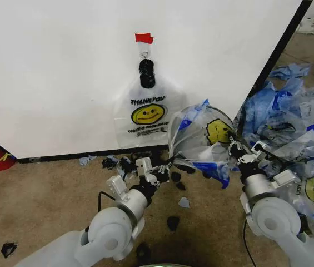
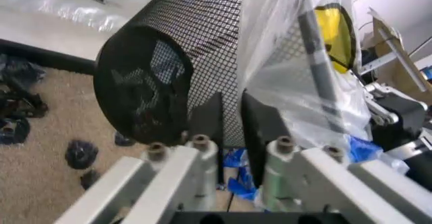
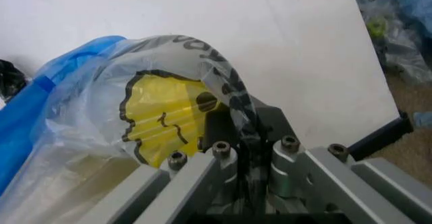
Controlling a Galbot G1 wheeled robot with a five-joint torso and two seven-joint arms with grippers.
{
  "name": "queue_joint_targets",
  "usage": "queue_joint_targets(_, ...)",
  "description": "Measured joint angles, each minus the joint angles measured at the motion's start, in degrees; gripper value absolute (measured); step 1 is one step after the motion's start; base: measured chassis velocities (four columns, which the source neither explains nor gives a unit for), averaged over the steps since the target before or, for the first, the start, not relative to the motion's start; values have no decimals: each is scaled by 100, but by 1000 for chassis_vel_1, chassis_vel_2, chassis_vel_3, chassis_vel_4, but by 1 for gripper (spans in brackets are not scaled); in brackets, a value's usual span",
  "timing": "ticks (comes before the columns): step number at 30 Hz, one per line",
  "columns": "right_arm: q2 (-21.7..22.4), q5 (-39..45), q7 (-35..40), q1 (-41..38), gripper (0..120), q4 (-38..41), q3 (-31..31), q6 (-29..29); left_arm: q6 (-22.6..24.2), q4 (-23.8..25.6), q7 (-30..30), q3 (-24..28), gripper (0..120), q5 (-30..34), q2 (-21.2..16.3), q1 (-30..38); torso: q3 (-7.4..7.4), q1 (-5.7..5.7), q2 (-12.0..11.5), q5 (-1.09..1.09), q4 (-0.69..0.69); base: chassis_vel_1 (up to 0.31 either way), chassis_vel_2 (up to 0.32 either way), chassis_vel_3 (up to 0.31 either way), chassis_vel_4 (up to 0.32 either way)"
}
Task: Pick up the garbage bag from the wall and place it over the trash bin.
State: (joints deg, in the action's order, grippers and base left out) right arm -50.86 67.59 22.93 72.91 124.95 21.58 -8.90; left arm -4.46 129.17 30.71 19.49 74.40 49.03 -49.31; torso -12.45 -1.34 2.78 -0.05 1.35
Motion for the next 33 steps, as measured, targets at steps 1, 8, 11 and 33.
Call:
queue_joint_targets(1, 0, 0, 0, 0, 1, 0, 0, 0, 0, 0, 0, 0, 14, 0, 0, 0, 0, 0, 0, 0, 0, 0, 0, 0, 0)
queue_joint_targets(8, -20, 59, 31, -119, 1, -56, -28, 7, 3, -31, 0, -19, 41, -40, -6, -47, 0, 0, 0, -1, 0, 0, 0, 0, 0)
queue_joint_targets(11, -17, 108, 73, -189, 1, -56, -30, 13, -2, -70, -11, -30, 52, -49, 30, -90, 0, 0, 0, -1, 0, 0, 0, 0, 0)
queue_joint_targets(33, -818, -825, -240, -514, 1, -456, -373, -306, 5, 211, -289, 240, 100, 282, 305, -322, 0, 0, 0, -1, 0, 0, 0, 0, 0)
